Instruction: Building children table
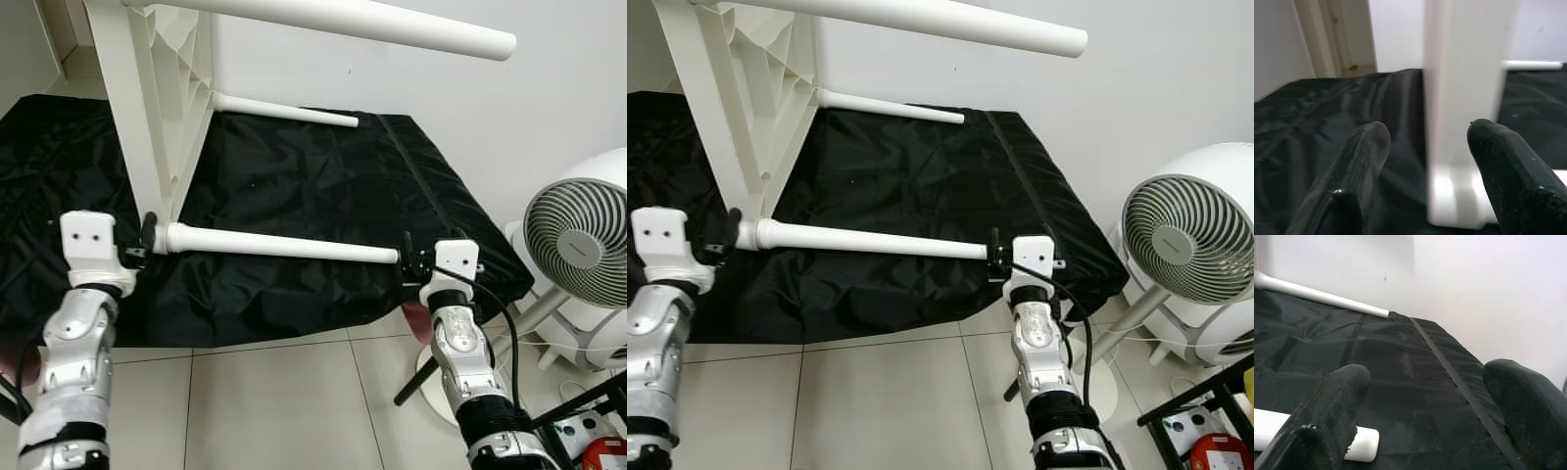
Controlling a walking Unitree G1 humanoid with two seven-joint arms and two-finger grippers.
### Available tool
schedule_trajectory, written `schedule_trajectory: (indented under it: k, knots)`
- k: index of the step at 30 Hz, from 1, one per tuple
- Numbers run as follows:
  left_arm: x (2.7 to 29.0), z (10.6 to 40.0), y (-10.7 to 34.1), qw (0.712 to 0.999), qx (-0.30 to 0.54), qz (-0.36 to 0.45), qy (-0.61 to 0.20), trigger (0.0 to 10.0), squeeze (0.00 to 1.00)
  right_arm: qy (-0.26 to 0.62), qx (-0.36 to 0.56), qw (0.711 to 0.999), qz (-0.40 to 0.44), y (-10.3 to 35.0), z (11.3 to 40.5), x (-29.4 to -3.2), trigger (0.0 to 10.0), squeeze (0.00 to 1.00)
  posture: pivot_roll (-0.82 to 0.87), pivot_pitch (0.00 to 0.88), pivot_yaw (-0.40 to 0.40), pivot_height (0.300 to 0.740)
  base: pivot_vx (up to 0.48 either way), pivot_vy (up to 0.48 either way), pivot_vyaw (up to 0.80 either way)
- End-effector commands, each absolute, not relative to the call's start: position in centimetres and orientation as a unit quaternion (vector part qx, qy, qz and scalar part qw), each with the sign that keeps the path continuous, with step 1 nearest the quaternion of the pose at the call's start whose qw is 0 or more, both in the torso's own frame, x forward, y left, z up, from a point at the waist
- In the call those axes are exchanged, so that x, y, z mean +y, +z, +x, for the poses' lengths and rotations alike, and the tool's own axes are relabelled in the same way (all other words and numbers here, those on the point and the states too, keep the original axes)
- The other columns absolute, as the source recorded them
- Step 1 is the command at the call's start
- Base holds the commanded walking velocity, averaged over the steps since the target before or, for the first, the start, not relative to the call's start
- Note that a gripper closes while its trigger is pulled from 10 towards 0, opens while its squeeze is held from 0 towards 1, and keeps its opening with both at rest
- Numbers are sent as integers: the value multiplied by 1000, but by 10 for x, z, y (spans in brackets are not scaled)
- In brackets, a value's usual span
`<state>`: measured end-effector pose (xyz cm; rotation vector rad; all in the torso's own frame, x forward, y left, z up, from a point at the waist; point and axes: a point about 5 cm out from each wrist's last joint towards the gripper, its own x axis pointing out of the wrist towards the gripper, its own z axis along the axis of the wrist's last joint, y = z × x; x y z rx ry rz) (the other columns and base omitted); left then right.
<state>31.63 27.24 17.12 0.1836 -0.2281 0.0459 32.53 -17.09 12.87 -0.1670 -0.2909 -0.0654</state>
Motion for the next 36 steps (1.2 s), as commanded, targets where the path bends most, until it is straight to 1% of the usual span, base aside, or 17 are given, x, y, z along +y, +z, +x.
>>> schedule_trajectory:
  k: [1, 2, 3, 5, 6, 8, 13, 16, 17, 19, 20, 21, 22, 23, 26, 28, 36]
  knots:
    - [277, 317, 172, 987, -117, 93, 56, 10000, 0, -33, -141, 986, -82, 127, 325, -172, 10000, 0, -6, 0, -83, 740, 0, 0, 0]
    - [285, 321, 178, 985, -119, 95, 74, 10000, 0, -33, -141, 986, -81, 127, 326, -171, 10000, 0, -1, 0, -88, 740, 0, 0, 0]
    - [285, 321, 178, 985, -119, 95, 74, 10000, 0, -33, -141, 986, -81, 127, 326, -171, 10000, 0, -1, 0, -88, 740, 0, 0, 0]
    - [296, 333, 192, 977, -117, 130, 123, 10000, 0, -29, -143, 986, -78, 129, 327, -168, 10000, 0, -3, 2, -94, 740, 0, 0, 0]
    - [296, 333, 192, 977, -117, 130, 123, 10000, 0, -29, -143, 986, -78, 129, 327, -168, 10000, 0, -3, 2, -94, 740, 0, 0, 0]
    - [299, 345, 202, 970, -114, 146, 156, 10000, 0, -24, -146, 986, -74, 132, 328, -165, 10000, 0, -7, 2, -97, 740, 0, 0, 0]
    - [294, 352, 212, 967, -128, 149, 159, 10000, 0, -21, -148, 986, -75, 133, 329, -164, 10000, 0, -8, 2, -95, 740, 0, 0, 0]
    - [286, 360, 220, 966, -139, 148, 161, 10000, 0, -23, -148, 986, -75, 133, 330, -165, 10000, 0, -11, 4, -95, 740, 0, 0, 0]
    - [279, 364, 222, 968, -145, 145, 146, 10000, 0, -23, -149, 986, -75, 133, 329, -165, 10000, 0, -19, 3, -87, 740, 0, 0, 0]
    - [275, 366, 223, 969, -148, 143, 134, 10000, 0, -23, -149, 986, -75, 133, 329, -165, 10000, 0, -19, 3, -87, 740, 0, 0, 0]
    - [266, 368, 223, 971, -153, 146, 111, 10000, 0, -24, -147, 986, -76, 132, 328, -165, 10000, 0, -21, 4, -87, 740, 0, 0, 0]
    - [266, 368, 223, 971, -153, 146, 111, 10000, 0, -24, -147, 986, -76, 132, 328, -165, 10000, 0, -21, 4, -87, 740, 0, 0, 0]
    - [255, 370, 220, 975, -153, 143, 76, 10000, 0, -26, -145, 986, -76, 130, 326, -165, 10000, 0, -24, 4, -85, 740, 0, 0, 0]
    - [252, 370, 219, 975, -157, 142, 63, 10000, 0, -26, -144, 986, -76, 129, 326, -166, 10000, 0, -23, 2, -86, 740, 0, 0, 0]
    - [244, 370, 218, 976, -163, 138, 41, 10000, 0, -26, -143, 987, -76, 128, 326, -166, 10000, 0, -20, 1, -89, 740, 0, 0, 0]
    - [244, 370, 218, 976, -163, 138, 41, 10000, 0, -26, -143, 987, -76, 128, 326, -166, 10000, 0, -20, 1, -89, 740, 0, 0, 0]
    - [211, 372, 213, 976, -169, 131, -32, 10000, 0, -18, -143, 987, -75, 130, 329, -162, 10000, 0, -12, 0, -98, 740, 0, 0, 0]
